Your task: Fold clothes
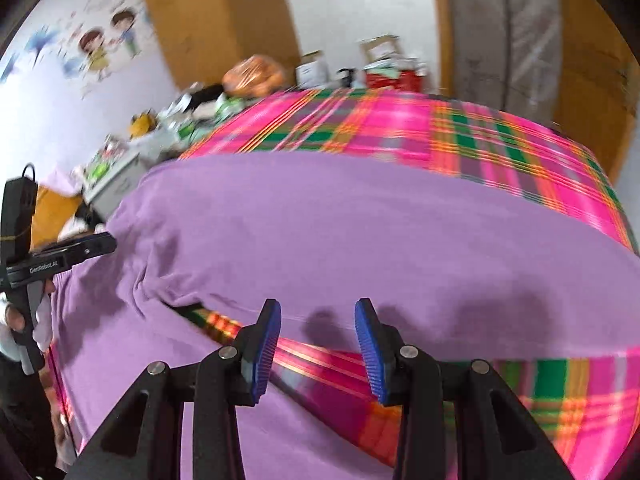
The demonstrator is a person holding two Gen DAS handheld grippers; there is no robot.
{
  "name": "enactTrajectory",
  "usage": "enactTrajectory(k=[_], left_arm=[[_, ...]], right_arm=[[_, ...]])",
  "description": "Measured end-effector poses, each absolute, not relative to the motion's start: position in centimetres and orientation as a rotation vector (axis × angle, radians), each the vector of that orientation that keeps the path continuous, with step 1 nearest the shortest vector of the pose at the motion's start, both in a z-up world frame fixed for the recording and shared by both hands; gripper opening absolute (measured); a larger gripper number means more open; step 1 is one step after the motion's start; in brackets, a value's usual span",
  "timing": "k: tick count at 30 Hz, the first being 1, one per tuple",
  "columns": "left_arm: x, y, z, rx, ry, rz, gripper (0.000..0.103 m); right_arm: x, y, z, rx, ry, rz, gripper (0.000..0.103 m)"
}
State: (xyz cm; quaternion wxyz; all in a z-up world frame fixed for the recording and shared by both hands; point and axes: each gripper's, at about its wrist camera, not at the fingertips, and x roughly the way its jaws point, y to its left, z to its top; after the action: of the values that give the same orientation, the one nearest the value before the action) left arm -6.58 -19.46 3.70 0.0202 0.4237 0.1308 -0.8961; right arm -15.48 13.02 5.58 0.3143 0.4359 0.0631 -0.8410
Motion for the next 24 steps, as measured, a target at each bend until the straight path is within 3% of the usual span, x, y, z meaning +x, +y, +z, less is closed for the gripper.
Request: enactTrajectory(k=[5, 13, 24], left_arm=[[-5.6, -20.8, 2.4, 1.311, 0.437, -2.769, 0.043], [-3.8, -19.3, 3.0, 1.239, 0.421, -2.855, 0.044], [-1.3, -20.3, 1.6, 1.194, 0.466, -2.836, 0.043]], right_arm=[[-16.3, 11.1, 4.4, 1.17, 0.304, -2.228, 0.035], [-12.0, 7.6, 6.6, 1.005, 0.295, -2.003, 0.035], [-11.7, 1.6, 3.7, 1.121, 0.302, -1.805, 0.035]])
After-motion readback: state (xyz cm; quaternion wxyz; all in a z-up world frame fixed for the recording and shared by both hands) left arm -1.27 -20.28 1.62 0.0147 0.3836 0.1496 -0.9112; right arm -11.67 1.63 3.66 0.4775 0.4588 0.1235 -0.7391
